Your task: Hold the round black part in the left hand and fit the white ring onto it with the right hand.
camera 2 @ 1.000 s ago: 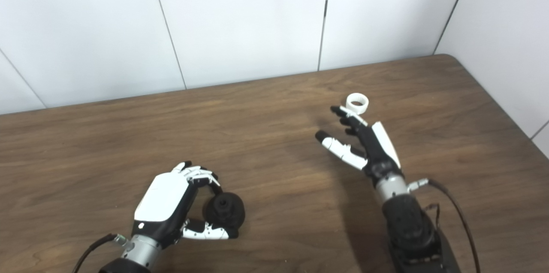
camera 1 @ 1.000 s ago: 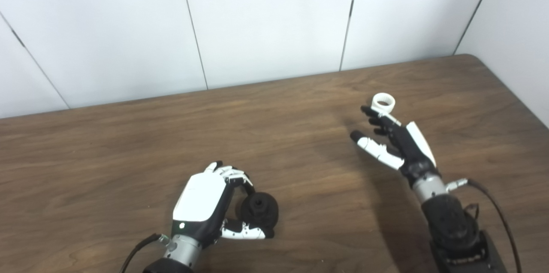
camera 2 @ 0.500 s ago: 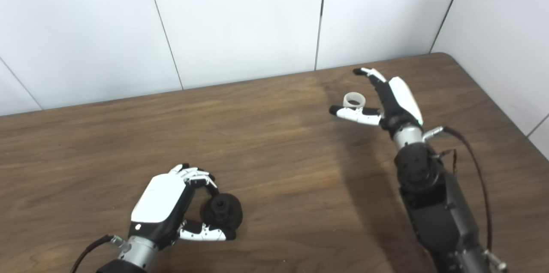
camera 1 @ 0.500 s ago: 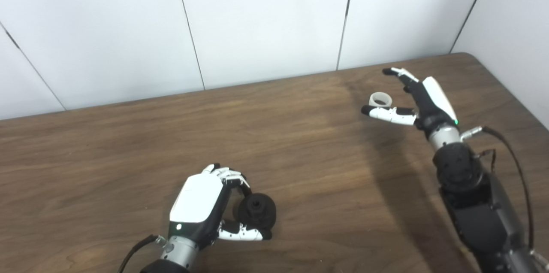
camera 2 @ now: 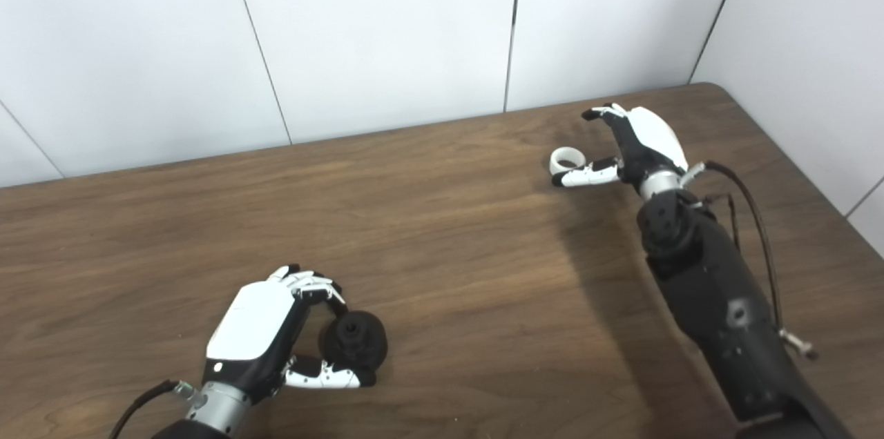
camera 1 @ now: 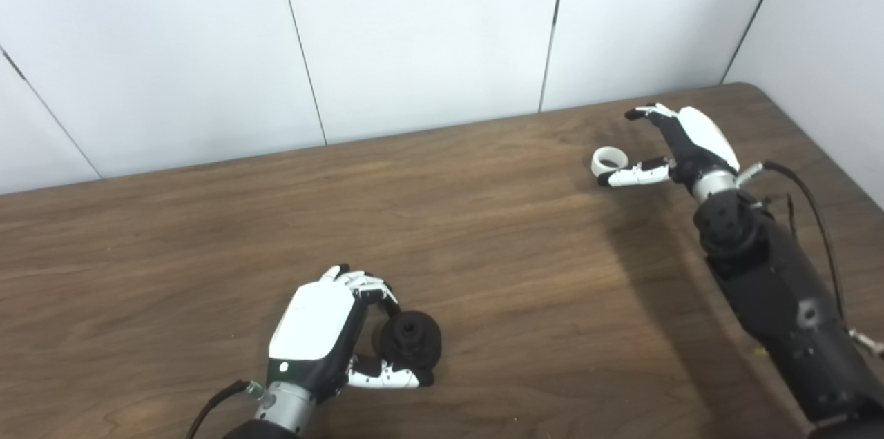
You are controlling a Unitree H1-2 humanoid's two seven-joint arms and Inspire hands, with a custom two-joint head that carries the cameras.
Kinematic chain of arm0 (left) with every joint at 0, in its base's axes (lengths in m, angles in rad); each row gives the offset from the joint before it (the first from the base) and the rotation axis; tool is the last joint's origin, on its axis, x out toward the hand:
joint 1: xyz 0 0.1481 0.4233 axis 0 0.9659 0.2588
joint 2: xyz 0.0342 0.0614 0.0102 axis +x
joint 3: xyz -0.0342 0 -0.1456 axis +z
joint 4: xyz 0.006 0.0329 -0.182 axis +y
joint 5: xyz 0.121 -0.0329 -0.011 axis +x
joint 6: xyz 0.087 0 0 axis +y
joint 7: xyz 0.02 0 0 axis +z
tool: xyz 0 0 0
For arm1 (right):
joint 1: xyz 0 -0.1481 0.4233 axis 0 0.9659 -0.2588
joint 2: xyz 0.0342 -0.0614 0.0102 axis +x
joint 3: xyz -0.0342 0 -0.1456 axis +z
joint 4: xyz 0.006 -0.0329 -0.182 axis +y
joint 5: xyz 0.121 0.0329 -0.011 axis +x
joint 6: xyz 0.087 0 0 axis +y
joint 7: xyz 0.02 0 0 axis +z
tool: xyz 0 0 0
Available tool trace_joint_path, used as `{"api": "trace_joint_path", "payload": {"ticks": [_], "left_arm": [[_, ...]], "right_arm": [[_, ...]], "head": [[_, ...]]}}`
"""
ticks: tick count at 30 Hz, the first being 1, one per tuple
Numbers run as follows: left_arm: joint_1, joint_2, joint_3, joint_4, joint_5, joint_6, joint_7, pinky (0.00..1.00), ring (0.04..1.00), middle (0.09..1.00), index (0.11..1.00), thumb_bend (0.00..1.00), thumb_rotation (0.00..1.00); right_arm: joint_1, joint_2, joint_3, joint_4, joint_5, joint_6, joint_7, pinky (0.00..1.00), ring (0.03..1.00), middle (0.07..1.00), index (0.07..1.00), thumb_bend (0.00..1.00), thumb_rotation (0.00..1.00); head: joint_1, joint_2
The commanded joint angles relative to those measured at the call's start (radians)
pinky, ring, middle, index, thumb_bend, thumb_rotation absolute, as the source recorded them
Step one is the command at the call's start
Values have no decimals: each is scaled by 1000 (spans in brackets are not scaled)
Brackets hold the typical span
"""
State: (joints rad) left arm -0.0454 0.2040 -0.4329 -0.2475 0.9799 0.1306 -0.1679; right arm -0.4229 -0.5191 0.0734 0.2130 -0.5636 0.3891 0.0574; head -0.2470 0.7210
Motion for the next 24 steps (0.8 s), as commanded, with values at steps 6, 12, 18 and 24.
{"api": "trace_joint_path", "payload": {"ticks": [6, 12, 18, 24], "left_arm": [[8, 27, 5, 1, 29, 4, -26, 925, 834, 748, 486, 523, 55], [12, 23, 6, -11, 26, 12, -38, 928, 838, 750, 486, 522, 55], [13, 25, 7, -12, 27, 10, -36, 917, 833, 749, 486, 522, 56], [13, 26, 7, -16, 26, 12, -43, 924, 835, 750, 486, 522, 55]], "right_arm": [[-107, -50, 45, 64, -34, 6, 25, 939, 982, 967, 778, 800, 333], [-132, -47, 63, 93, -31, 31, 39, 956, 987, 970, 758, 809, 304], [-145, -48, 86, 122, -32, 28, 46, 945, 987, 963, 726, 804, 280], [-146, -48, 93, 135, -36, 25, 39, 936, 982, 952, 701, 791, 276]], "head": [[3, 3], [8, 9], [8, 12], [9, 13]]}}
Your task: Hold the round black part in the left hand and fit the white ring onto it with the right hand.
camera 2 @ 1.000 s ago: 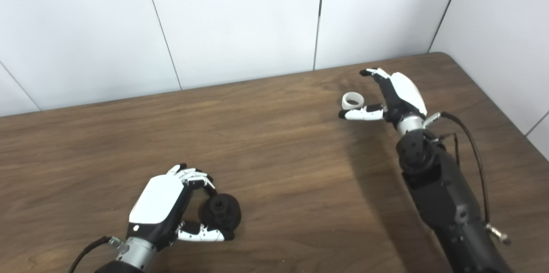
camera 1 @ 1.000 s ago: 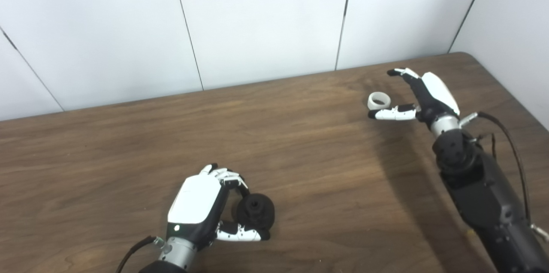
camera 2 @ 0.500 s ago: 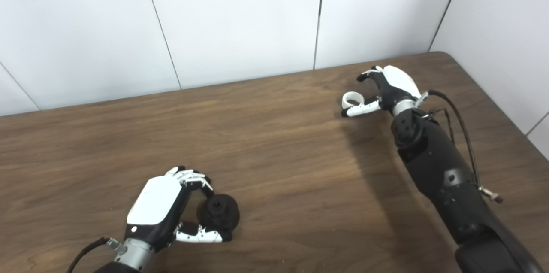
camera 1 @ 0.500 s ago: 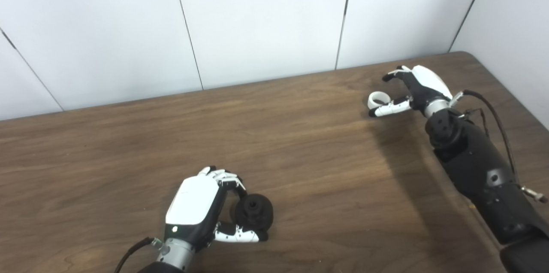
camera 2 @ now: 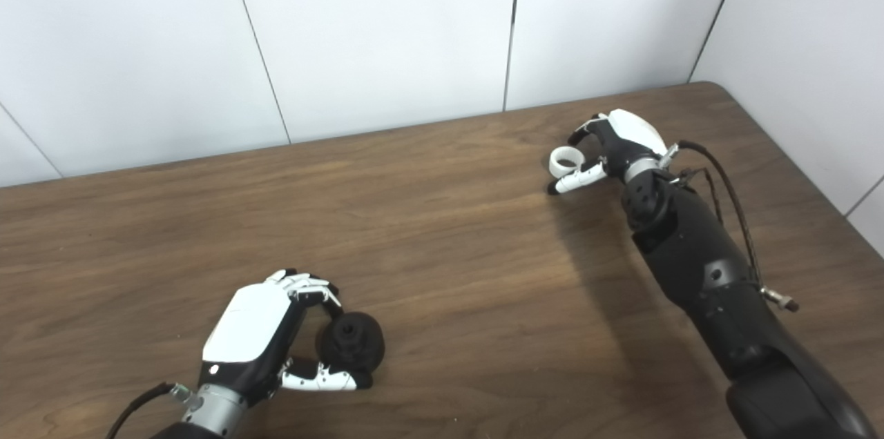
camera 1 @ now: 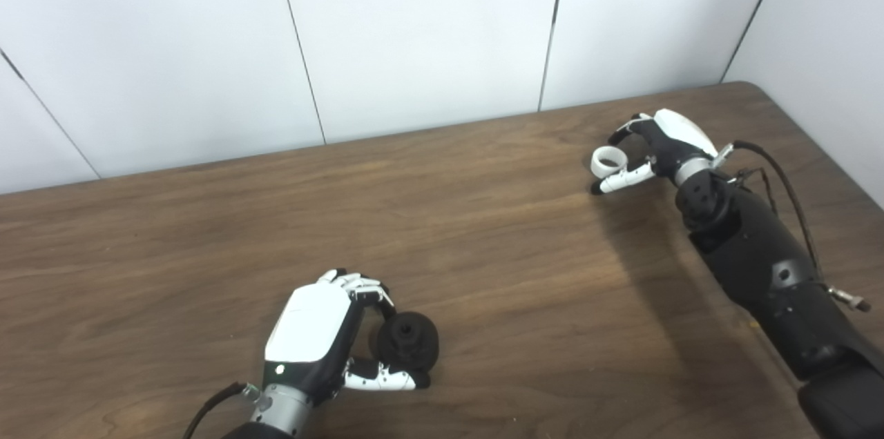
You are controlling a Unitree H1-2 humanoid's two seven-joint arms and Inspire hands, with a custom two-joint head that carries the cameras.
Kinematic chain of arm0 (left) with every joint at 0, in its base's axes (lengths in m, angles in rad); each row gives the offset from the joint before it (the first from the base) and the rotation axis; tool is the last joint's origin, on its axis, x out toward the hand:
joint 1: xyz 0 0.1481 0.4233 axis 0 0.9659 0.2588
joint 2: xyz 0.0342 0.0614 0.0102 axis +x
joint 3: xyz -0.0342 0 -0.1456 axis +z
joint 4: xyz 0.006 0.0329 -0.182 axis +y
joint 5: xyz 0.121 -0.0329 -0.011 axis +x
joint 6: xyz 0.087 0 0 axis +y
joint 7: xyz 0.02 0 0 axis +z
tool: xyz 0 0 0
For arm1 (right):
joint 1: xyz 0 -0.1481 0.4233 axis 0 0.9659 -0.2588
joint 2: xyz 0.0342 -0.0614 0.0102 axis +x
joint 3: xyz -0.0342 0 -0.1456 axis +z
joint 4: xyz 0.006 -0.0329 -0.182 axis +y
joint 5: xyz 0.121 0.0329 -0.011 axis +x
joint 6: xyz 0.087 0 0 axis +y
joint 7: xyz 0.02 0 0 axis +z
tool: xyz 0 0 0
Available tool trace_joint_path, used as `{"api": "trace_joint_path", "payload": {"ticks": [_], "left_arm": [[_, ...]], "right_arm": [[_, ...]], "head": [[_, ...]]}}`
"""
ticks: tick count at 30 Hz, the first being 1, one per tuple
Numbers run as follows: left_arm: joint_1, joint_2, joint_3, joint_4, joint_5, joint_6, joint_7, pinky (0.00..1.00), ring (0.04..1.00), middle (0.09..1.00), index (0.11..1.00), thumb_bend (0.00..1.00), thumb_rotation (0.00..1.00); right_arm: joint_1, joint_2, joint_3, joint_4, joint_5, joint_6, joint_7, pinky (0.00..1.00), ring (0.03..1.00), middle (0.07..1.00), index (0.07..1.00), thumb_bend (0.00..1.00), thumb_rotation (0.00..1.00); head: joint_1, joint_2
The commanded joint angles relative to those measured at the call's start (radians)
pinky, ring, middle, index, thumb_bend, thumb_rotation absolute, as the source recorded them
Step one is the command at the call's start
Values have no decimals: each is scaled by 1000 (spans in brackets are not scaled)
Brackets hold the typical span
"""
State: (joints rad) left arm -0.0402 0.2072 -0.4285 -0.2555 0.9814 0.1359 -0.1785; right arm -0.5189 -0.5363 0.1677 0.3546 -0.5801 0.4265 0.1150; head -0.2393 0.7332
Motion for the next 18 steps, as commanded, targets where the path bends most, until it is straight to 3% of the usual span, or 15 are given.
{"api": "trace_joint_path", "payload": {"ticks": [1, 18], "left_arm": [[8, 22, 3, -9, 24, 7, -33, 925, 836, 750, 486, 522, 55], [8, 17, 4, -18, 27, 12, -49, 919, 838, 749, 486, 522, 56]], "right_arm": [[-49, -32, -1, -5, -19, -14, -20, 933, 980, 949, 696, 791, 277], [-34, -38, -11, -15, -7, -28, -25, 943, 980, 926, 630, 748, 259]], "head": [[1, 1], [3, 5]]}}
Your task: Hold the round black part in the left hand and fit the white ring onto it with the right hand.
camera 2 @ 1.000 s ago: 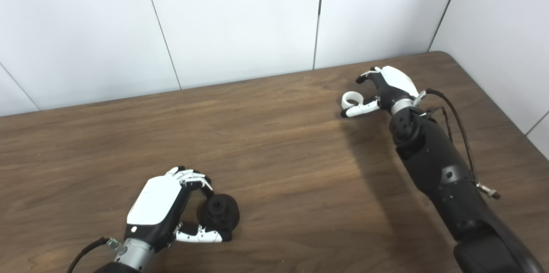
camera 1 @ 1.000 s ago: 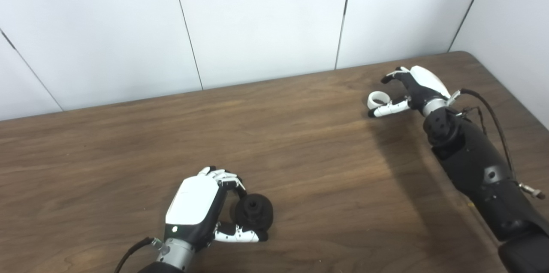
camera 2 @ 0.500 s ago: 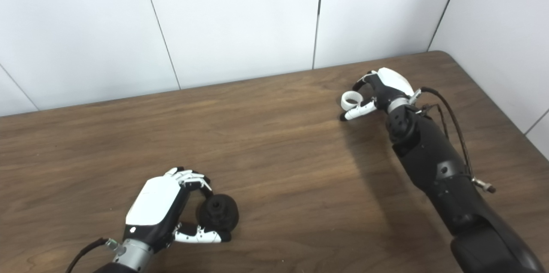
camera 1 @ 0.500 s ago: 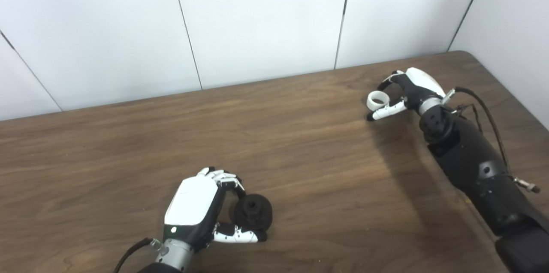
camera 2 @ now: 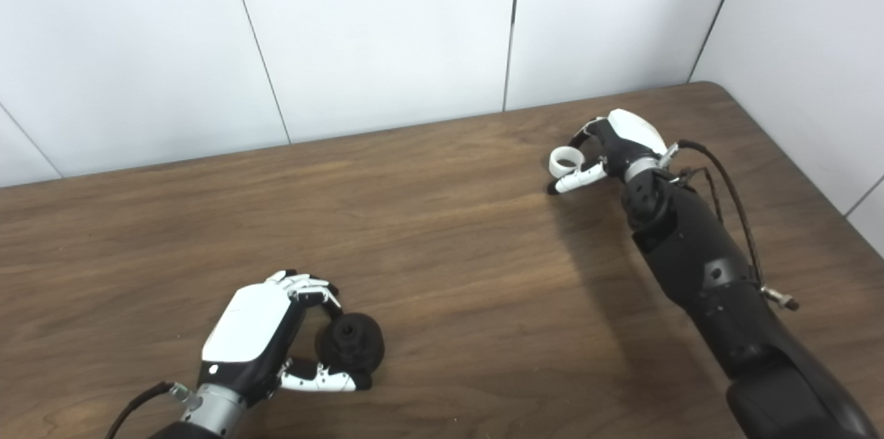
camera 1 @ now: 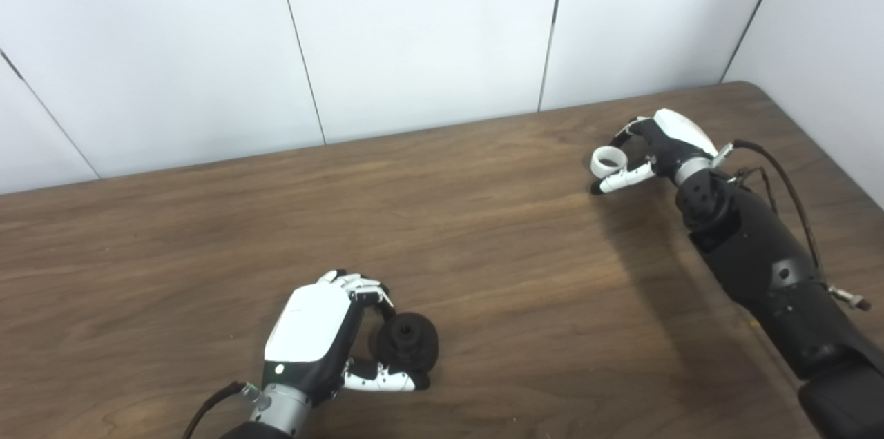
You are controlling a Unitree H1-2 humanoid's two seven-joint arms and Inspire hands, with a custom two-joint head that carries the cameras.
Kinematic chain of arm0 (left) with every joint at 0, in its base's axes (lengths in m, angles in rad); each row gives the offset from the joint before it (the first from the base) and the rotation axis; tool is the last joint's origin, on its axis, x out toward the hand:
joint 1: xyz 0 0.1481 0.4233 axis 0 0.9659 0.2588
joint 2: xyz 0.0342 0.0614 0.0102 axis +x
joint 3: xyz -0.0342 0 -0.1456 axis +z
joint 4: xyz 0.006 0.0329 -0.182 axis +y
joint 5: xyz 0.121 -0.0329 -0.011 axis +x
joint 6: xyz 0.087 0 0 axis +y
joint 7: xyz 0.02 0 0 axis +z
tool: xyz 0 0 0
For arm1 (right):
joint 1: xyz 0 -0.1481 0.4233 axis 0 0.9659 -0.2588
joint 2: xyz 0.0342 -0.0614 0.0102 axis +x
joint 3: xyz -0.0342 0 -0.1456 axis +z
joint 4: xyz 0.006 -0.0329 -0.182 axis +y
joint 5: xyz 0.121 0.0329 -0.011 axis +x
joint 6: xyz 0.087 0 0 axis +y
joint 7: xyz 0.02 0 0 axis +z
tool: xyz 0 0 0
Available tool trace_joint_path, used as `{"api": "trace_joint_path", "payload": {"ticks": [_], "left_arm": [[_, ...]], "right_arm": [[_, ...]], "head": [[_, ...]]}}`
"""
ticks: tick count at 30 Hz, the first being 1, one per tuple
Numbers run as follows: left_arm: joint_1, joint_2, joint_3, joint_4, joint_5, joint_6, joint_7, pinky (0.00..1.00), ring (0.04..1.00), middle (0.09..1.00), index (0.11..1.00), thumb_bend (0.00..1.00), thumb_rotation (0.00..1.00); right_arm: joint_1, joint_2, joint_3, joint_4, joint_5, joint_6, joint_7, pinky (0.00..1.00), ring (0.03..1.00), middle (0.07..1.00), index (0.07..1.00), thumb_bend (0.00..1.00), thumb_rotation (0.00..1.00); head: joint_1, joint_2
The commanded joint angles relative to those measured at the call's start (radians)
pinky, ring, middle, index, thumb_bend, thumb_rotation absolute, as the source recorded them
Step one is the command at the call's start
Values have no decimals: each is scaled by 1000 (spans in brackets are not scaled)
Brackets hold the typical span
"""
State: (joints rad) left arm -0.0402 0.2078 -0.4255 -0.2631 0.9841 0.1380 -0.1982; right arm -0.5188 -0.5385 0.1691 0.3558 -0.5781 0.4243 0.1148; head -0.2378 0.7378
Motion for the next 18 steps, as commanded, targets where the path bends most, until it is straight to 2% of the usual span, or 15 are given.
{"api": "trace_joint_path", "payload": {"ticks": [1, 2, 4, 7, 18], "left_arm": [[9, 14, 2, -12, 22, 10, -30, 920, 839, 750, 486, 522, 55], [9, 13, 2, -13, 20, 11, -31, 922, 840, 751, 486, 522, 55], [10, 11, 2, -14, 23, 13, -32, 921, 839, 751, 486, 522, 55], [10, 11, 1, -14, 24, 12, -32, 920, 839, 752, 486, 522, 55], [12, 9, 1, -11, 26, 7, -24, 913, 834, 751, 485, 523, 54]], "right_arm": [[-31, -35, -17, -16, -6, -33, -33, 940, 976, 918, 562, 637, 205], [-29, -34, -20, -17, -3, -39, -39, 937, 971, 908, 527, 580, 175], [-23, -31, -29, -9, 4, -72, -65, 917, 953, 887, 496, 533, 145], [-18, -28, -37, 0, 9, -99, -85, 895, 934, 864, 488, 520, 133], [-7, -35, -26, -11, -4, -115, -89, 860, 922, 849, 487, 519, 131]], "head": [[3, 1], [3, 1], [6, 2], [7, 2], [10, 5]]}}
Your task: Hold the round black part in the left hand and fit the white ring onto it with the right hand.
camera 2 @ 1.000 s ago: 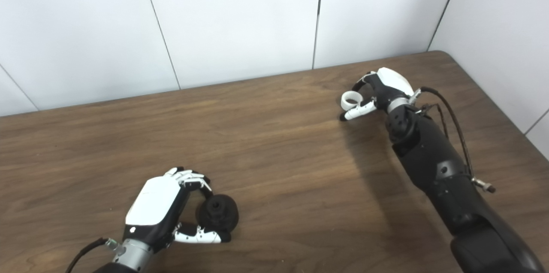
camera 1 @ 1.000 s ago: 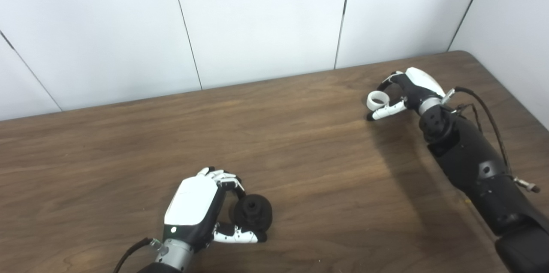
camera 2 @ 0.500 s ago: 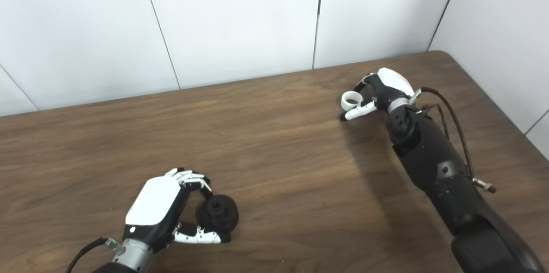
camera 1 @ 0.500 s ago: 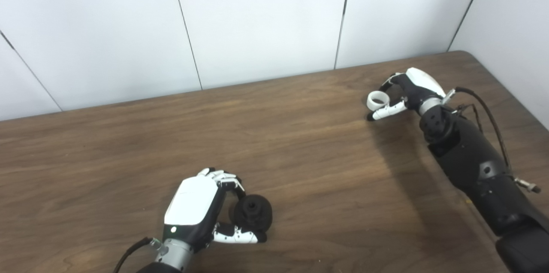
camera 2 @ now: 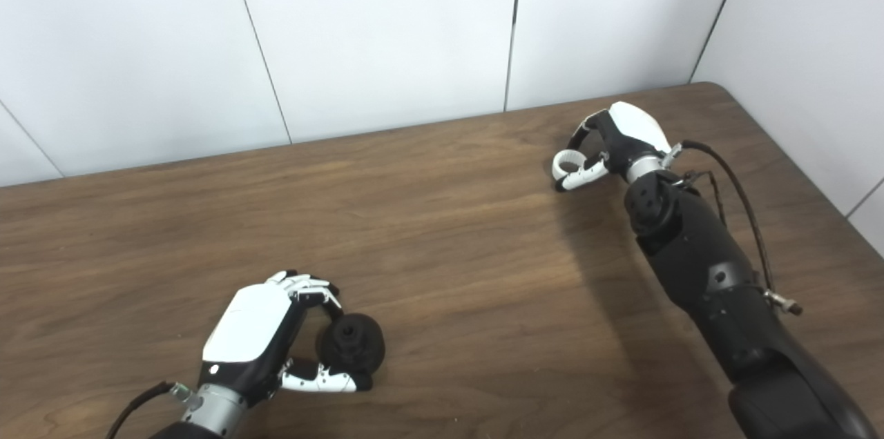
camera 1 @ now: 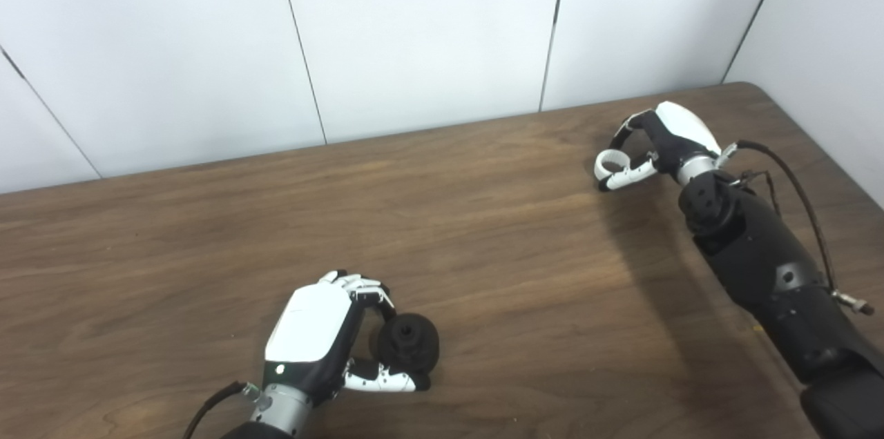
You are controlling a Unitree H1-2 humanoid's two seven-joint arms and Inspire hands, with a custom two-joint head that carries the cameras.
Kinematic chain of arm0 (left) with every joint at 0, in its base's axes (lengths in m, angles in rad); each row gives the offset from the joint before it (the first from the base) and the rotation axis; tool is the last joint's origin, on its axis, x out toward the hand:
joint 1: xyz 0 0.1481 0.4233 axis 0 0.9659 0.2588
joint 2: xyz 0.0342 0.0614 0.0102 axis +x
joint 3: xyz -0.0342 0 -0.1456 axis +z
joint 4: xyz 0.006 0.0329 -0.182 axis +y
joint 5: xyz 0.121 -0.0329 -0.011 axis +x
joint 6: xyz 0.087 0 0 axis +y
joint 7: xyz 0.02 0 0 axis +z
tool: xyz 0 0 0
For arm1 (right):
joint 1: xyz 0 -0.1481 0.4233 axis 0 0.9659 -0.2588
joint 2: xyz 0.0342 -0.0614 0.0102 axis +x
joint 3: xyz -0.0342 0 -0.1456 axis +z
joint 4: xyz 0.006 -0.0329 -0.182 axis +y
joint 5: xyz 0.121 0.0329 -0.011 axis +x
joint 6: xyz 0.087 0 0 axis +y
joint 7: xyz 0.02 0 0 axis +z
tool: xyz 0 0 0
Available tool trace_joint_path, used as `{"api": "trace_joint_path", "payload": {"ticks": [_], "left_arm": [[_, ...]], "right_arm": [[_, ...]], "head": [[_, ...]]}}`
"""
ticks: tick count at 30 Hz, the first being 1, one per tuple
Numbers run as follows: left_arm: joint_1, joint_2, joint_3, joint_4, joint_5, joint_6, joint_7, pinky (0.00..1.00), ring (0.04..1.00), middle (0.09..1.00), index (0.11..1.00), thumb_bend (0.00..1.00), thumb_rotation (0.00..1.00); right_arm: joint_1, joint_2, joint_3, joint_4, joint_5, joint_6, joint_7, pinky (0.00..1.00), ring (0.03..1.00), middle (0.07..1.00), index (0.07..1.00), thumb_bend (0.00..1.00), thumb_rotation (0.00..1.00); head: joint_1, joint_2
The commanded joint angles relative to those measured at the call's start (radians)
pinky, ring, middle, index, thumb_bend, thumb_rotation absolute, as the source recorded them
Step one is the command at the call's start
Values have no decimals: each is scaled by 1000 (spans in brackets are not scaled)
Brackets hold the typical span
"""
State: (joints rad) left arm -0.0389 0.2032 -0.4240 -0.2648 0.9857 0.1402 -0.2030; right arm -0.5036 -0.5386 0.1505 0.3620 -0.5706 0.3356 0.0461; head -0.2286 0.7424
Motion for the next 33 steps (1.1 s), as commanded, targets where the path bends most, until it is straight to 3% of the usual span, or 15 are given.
{"api": "trace_joint_path", "payload": {"ticks": [1, 5, 11, 25, 33], "left_arm": [[11, 13, -2, -9, 27, 5, -19, 913, 835, 751, 486, 522, 55], [12, 11, -4, -16, 31, 11, -31, 917, 837, 753, 485, 522, 56], [14, 6, -5, -18, 38, 11, -33, 915, 834, 753, 486, 521, 57], [19, -19, -10, -13, 32, 4, -19, 925, 833, 747, 485, 520, 55], [16, -32, -23, -7, 57, 15, -29, 923, 831, 749, 485, 519, 55]], "right_arm": [[-19, -36, -8, -20, -11, -29, -20, 856, 920, 848, 487, 520, 131], [-9, -43, -4, -40, -15, -52, -22, 843, 918, 843, 486, 520, 131], [10, -44, 12, -172, -25, -29, 38, 848, 918, 844, 486, 521, 129], [28, -7, 107, -597, -89, 94, 311, 835, 927, 840, 486, 523, 133], [66, 37, 148, -790, -115, 127, 445, 842, 925, 841, 485, 523, 135]], "head": [[3, 1], [12, 5], [29, 9], [107, 28], [151, 36]]}}
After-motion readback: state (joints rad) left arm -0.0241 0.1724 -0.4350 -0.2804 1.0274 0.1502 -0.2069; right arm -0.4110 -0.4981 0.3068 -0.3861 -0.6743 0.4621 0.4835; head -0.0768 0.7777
